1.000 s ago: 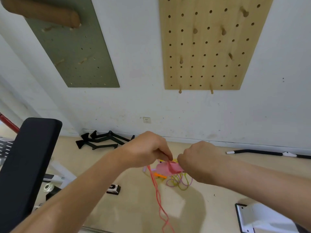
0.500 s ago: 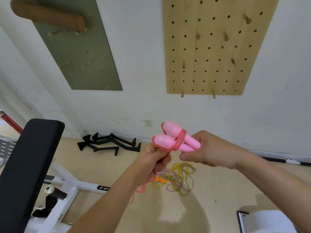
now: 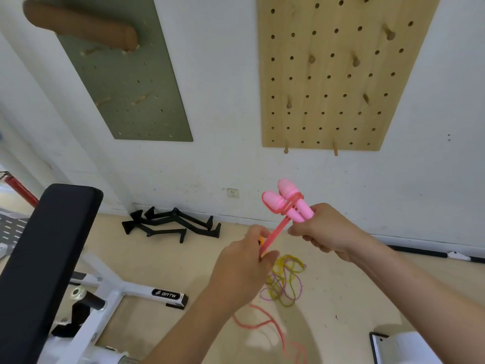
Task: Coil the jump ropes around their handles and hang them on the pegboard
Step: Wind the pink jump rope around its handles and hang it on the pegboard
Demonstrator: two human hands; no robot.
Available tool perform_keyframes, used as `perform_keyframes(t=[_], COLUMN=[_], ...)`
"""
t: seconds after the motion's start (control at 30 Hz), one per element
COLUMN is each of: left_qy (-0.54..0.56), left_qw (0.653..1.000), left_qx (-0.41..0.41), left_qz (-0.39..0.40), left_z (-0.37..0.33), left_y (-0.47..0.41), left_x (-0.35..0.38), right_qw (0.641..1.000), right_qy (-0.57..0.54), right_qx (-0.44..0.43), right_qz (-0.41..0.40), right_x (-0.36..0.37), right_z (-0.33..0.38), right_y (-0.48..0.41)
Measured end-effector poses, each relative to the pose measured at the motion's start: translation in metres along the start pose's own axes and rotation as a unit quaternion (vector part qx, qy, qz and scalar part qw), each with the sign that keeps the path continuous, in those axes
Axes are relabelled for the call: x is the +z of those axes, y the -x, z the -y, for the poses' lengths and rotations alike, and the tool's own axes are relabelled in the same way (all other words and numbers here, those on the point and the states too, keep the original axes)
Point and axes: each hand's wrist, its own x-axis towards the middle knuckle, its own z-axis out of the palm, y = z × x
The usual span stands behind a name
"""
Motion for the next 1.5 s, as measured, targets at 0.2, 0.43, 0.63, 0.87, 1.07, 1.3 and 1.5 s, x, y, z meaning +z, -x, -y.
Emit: perform_keyframes(t=[0.2, 0.43, 0.63, 0.87, 1.07, 1.3, 1.5], left_qy=[-0.385, -0.39, -0.299, 0.192, 0.256, 0.384, 0.552], left_qw=[0.886, 0.84, 0.897, 0.962, 0.945, 0.894, 0.808], left_qx=[0.225, 0.347, 0.324, 0.101, 0.093, 0.024, -0.159], left_qz=[-0.128, -0.148, -0.037, 0.167, 0.179, 0.227, 0.131], left_z=[-0.003, -0.011, -0.009, -0.004, -0.008, -0.001, 0.01], left_y=[-0.004, -0.001, -0.019, -0.03, -0.03, -0.024, -0.012], left_x=[-0.019, -0.021, -0.022, -0.049, -0.061, -0.061, -0.03], right_qw=[0.979, 0.885, 0.718, 0.871, 0.93, 0.951, 0.975], right_qy=[0.191, 0.46, 0.646, 0.385, 0.237, 0.182, 0.045], right_qx=[-0.043, -0.012, -0.079, -0.175, -0.227, -0.213, -0.174], right_qz=[-0.051, 0.067, 0.246, 0.25, 0.164, 0.132, 0.132], right_x=[0.003, 0.009, 0.02, -0.01, -0.012, -0.007, -0.002], right_z=[-0.009, -0.002, 0.019, 0.041, 0.036, 0.037, 0.033], right_y=[-0.007, -0.004, 0.03, 0.038, 0.037, 0.041, 0.038])
